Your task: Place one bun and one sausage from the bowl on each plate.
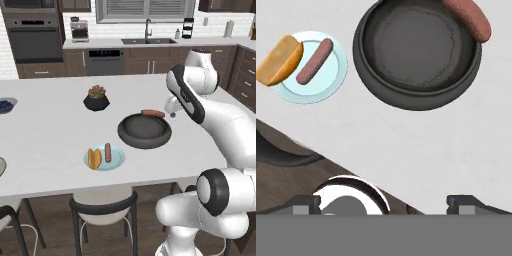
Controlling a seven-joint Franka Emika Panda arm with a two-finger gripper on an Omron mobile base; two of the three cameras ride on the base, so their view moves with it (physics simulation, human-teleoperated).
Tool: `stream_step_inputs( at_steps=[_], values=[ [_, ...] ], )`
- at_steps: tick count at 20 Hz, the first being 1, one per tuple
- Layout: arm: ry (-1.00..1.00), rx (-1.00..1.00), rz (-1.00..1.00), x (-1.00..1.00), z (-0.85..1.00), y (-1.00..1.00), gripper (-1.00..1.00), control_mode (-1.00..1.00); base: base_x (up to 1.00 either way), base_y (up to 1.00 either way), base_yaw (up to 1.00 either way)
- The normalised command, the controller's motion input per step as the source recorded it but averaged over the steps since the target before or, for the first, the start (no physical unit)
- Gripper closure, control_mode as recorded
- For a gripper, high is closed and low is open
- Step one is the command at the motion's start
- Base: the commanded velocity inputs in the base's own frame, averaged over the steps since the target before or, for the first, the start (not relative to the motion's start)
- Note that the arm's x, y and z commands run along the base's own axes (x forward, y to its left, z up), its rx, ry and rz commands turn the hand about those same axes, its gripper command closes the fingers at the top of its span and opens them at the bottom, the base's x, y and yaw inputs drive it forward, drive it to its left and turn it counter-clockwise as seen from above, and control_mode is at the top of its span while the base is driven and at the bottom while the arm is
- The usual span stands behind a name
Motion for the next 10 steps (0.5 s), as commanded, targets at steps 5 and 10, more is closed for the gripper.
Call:
stream_step_inputs(
  at_steps=[5,10],
  values=[
    [0.0,-0.06,0.0,1.0,-0.32,0.0,-1.0,-1.0,0.0,0.0,0.0],
    [-0.1,-0.01,0.01,1.0,-0.39,0.0,-1.0,-1.0,0.0,0.0,0.0]
  ],
)
